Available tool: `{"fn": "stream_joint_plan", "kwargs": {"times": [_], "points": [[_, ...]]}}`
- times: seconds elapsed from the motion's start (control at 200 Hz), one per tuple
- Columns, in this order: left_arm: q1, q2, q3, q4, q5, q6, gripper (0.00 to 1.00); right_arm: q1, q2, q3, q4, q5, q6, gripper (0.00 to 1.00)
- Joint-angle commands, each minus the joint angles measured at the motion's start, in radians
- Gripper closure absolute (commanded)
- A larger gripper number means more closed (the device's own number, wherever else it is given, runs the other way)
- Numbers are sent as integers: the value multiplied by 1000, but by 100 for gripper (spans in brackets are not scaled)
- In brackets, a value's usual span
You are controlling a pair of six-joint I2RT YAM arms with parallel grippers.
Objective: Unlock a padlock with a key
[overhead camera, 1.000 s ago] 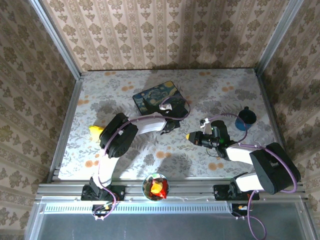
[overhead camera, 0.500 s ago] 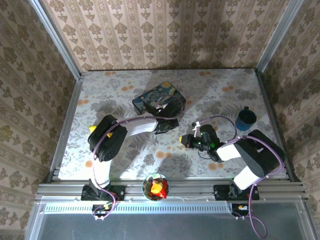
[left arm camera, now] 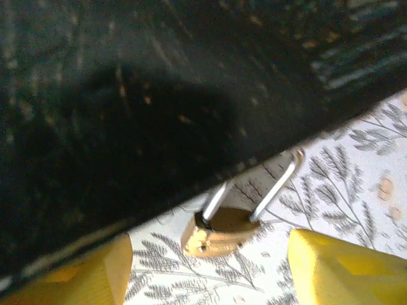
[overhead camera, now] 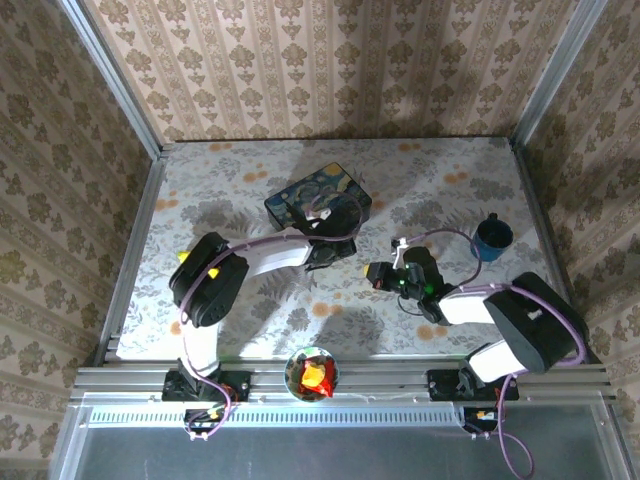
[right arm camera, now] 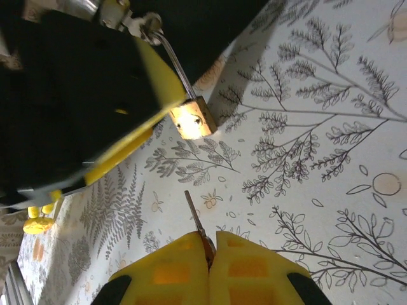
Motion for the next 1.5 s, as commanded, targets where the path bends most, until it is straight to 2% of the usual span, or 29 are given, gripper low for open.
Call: {"fn": "stream_joint_plan", "kwargs": {"times": [0.0, 0.18, 0.215, 0.285, 0.47, 0.585, 0.72, 0.835, 0.98, 1.07, 1.255, 1.495], "points": [[-20, 68, 86, -94, -153, 64, 31, 1, -93, 9, -147, 65, -48, 100], [-25, 171, 211, -205, -192, 124, 29, -16, -203, -7, -227, 67, -78, 100], [-23, 178, 221, -235, -207, 128, 23, -19, -219, -11, -234, 68, -81, 100], [-9, 170, 200, -262, -224, 134, 18, -21, -245, -22, -248, 73, -83, 100], [48, 71, 70, -241, -254, 176, 17, -26, -284, -35, -257, 83, -83, 100], [49, 60, 85, -238, -254, 213, 16, -27, -289, -31, -253, 86, -86, 100], [28, 85, 127, -222, -202, 218, 16, -29, -288, -20, -257, 86, -85, 100], [22, 108, 145, -211, -159, 214, 20, -29, -295, -17, -267, 84, -84, 100], [17, 113, 135, -213, -150, 209, 34, -29, -315, -21, -279, 92, -80, 100], [14, 111, 121, -217, -146, 194, 37, -29, -323, -23, -280, 94, -78, 100], [14, 117, 106, -218, -140, 173, 51, -29, -327, -18, -282, 94, -73, 100], [11, 107, 75, -215, -124, 160, 53, -29, -344, -25, -285, 101, -65, 100]]}}
